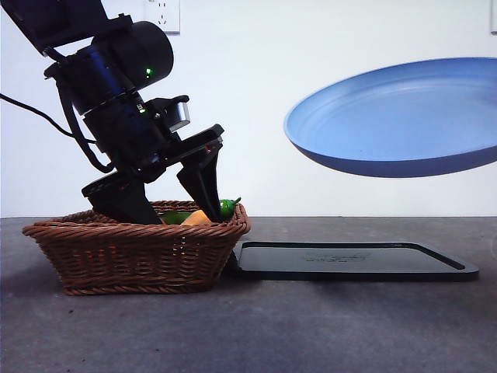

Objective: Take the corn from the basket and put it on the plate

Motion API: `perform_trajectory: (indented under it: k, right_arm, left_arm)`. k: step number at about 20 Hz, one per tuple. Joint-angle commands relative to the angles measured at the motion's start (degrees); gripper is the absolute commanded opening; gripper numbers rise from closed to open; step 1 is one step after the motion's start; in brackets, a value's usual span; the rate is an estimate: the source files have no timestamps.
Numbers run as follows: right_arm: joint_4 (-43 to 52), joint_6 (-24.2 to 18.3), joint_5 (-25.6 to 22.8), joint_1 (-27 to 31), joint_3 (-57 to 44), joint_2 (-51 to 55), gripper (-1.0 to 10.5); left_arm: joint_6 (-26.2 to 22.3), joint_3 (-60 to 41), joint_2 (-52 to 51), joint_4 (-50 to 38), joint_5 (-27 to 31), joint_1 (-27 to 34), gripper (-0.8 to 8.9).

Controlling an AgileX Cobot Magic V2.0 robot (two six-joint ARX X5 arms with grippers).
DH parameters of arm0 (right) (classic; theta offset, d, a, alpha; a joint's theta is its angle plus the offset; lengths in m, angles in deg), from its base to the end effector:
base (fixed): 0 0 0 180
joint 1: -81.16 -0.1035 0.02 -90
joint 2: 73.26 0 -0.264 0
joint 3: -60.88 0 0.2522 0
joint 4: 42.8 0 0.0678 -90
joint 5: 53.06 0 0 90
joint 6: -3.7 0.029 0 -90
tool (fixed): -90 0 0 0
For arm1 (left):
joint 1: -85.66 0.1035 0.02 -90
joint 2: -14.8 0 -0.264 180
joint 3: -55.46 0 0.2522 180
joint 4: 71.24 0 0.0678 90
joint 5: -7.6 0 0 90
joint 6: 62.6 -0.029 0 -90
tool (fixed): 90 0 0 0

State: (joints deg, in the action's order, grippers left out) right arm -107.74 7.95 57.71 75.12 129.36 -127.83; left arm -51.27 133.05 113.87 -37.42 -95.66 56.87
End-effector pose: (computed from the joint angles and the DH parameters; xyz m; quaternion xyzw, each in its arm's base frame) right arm 0.1694 0.0283 0.3054 0.0877 0.4347 0.1932 0.8752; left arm 0.3044 -0.1749 0.1929 -0.0192 0.4889 -0.2709 0.8290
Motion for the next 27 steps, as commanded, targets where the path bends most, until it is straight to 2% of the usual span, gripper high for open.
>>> perform_trajectory:
  k: [1, 12, 18, 27]
  right_arm:
    - [0.96, -0.5, 0.17, -0.09, 1.36, -0.35, 0.0]
    - [1.25, -0.87, 0.15, -0.09, 1.36, -0.35, 0.0]
    - [1.42, -0.9, 0.15, -0.07, 1.36, -0.35, 0.0]
    - [1.44, -0.85, 0.17, -0.09, 1.36, -0.44, 0.0]
  left_arm:
    - [-0.15, 1.36, 1.29, -0.15, 0.22, -0.48, 3.67]
    - [0.11, 1.36, 2.75, 0.04, 0.22, -0.92, 3.6]
    - [0.5, 1.36, 2.8, 0.09, 0.24, -0.9, 1.95]
    - [2.49, 1.38, -0.42, 1.14, 0.17, 1.64, 1.77]
